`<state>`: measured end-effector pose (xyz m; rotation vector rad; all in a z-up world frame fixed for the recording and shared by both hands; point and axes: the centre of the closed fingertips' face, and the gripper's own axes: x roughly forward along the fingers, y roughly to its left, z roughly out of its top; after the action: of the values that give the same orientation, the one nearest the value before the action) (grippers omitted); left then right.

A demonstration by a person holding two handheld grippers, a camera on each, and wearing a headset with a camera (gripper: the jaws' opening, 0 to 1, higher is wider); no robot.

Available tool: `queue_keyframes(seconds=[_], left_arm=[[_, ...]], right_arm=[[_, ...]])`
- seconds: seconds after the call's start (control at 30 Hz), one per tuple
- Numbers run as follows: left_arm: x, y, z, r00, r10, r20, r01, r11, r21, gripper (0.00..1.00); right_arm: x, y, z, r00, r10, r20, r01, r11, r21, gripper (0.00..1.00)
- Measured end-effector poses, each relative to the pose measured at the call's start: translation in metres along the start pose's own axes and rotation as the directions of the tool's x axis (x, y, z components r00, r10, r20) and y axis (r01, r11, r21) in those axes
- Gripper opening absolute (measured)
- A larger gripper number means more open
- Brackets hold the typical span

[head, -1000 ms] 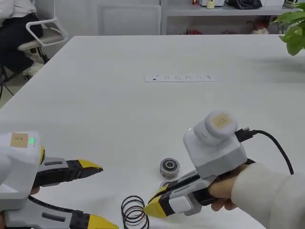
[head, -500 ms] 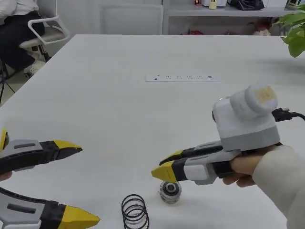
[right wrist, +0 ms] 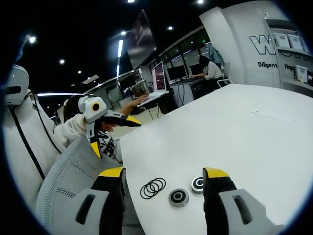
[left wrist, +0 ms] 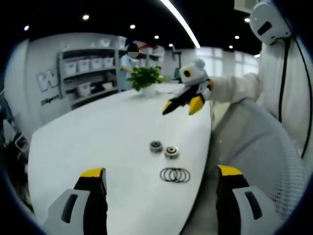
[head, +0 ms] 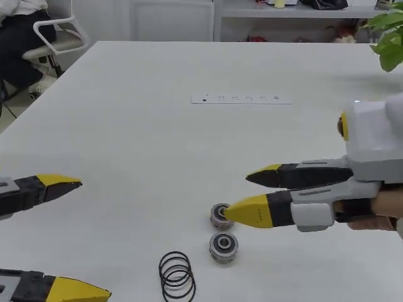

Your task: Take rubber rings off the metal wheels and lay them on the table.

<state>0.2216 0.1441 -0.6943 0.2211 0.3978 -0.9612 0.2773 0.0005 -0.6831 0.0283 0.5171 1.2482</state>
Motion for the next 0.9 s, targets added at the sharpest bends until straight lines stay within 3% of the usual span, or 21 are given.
queue_keyframes(seconds=[0.1,0.23,0.37,0.43,0.53,0.63,0.9], left_arm=[[-0.002,-0.001,-0.002,0.9999,0.014,-0.002,-0.014,1.000,-0.007,0.95],[-0.005,0.000,-0.006,0.9996,0.028,-0.003,-0.028,0.999,-0.021,0.95],[-0.007,0.000,-0.010,0.9993,0.036,0.005,-0.035,0.999,-0.037,0.96],[-0.005,0.000,-0.013,0.9993,0.037,0.001,-0.037,0.998,-0.047,0.96],[-0.002,-0.004,-0.017,0.9994,0.034,-0.005,-0.034,0.998,-0.053,0.96],[0.002,-0.008,-0.023,0.9997,0.021,-0.016,-0.022,0.997,-0.072,0.96],[0.010,-0.011,-0.037,0.9987,0.007,-0.051,-0.012,0.994,-0.105,0.97]], right_arm=[[-0.012,-0.004,0.001,0.9997,-0.021,0.012,0.021,1.000,-0.009,0.73],[-0.030,-0.017,-0.009,0.9971,-0.076,-0.003,0.076,0.997,-0.032,0.73],[-0.041,-0.023,-0.022,0.9937,-0.106,-0.035,0.105,0.994,-0.025,0.79],[-0.049,-0.029,-0.036,0.9877,-0.134,-0.080,0.133,0.991,-0.016,0.79],[-0.056,-0.031,-0.050,0.9822,-0.154,-0.108,0.154,0.988,-0.008,0.79],[-0.065,-0.031,-0.072,0.9708,-0.173,-0.166,0.172,0.985,-0.017,0.80],[-0.074,-0.030,-0.110,0.9493,-0.203,-0.240,0.211,0.977,0.008,0.79]])
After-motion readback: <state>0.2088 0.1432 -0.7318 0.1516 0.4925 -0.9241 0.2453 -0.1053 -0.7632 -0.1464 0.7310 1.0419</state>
